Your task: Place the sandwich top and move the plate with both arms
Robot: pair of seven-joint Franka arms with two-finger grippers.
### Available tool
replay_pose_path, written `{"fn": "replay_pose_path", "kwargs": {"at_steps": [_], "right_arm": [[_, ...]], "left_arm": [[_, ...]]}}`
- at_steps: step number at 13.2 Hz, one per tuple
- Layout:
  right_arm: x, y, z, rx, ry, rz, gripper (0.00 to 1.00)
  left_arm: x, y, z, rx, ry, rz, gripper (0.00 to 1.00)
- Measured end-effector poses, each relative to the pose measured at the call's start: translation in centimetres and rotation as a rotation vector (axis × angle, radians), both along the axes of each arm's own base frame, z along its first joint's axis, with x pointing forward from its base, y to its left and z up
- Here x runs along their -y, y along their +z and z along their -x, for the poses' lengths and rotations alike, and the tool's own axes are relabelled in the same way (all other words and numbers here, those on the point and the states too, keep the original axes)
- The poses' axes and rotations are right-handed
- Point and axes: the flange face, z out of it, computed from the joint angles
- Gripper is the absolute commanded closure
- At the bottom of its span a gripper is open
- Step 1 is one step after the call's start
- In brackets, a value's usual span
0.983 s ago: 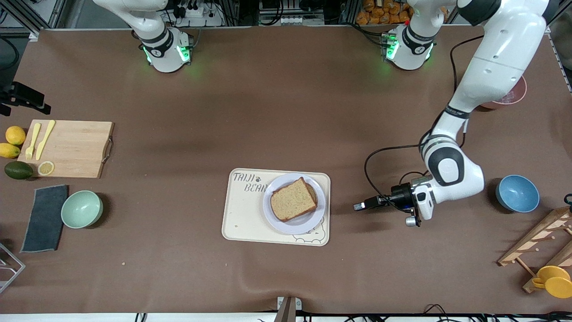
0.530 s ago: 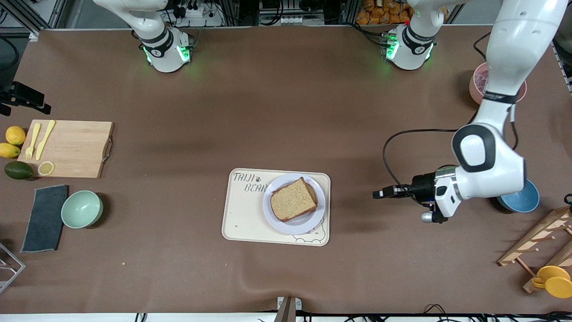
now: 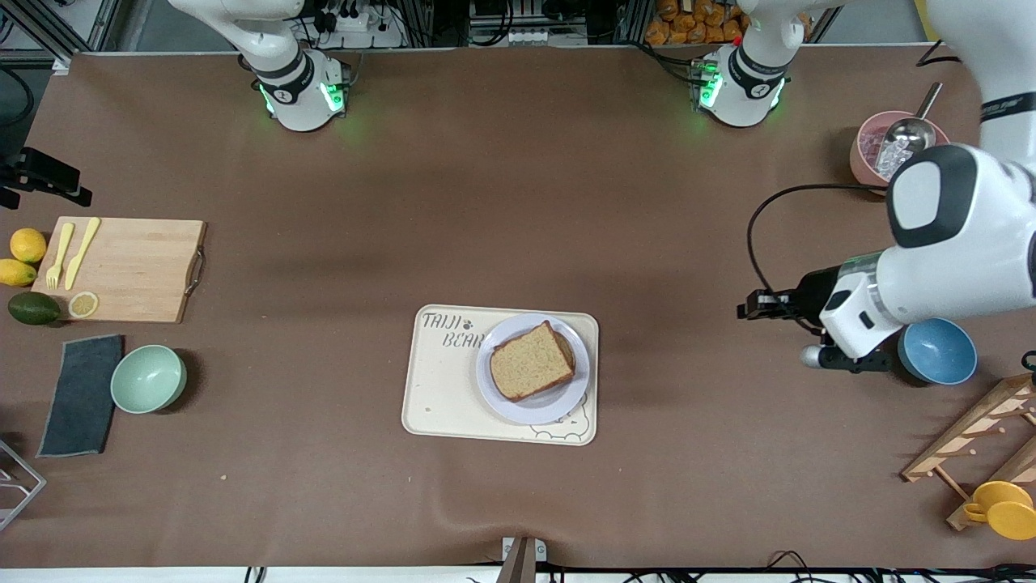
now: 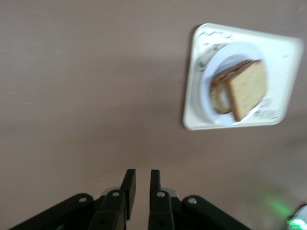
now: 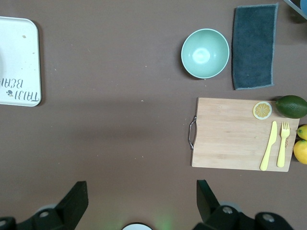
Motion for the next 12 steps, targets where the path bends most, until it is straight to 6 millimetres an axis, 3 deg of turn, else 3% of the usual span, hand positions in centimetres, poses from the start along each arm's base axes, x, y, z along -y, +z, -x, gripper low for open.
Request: {"fn": "replay_pose_path", "kwargs": {"at_steps": [3, 5, 9, 12], "right_arm": [[0.0, 0.0, 0.0, -0.001, 0.0, 0.0, 0.0], [0.0, 0.0, 0.0, -0.001, 0.0, 0.0, 0.0], [-0.2, 0.0, 0.0, 0.0, 0.003, 0.0, 0.0], [-0.4, 0.0, -0.1, 0.001, 0.008, 0.0, 0.0]], "left_arm": [[-2.0, 3.3, 1.0, 0.01, -0.038, -0.144, 0.44], [-4.0, 4.9, 1.4, 0.024, -0.018, -0.184, 0.0], [-9.7, 6.6, 1.8, 0.031, 0.046, -0.216, 0.0], [-11.0, 8.0, 2.3, 0.054, 0.046, -0.299, 0.0]]}}
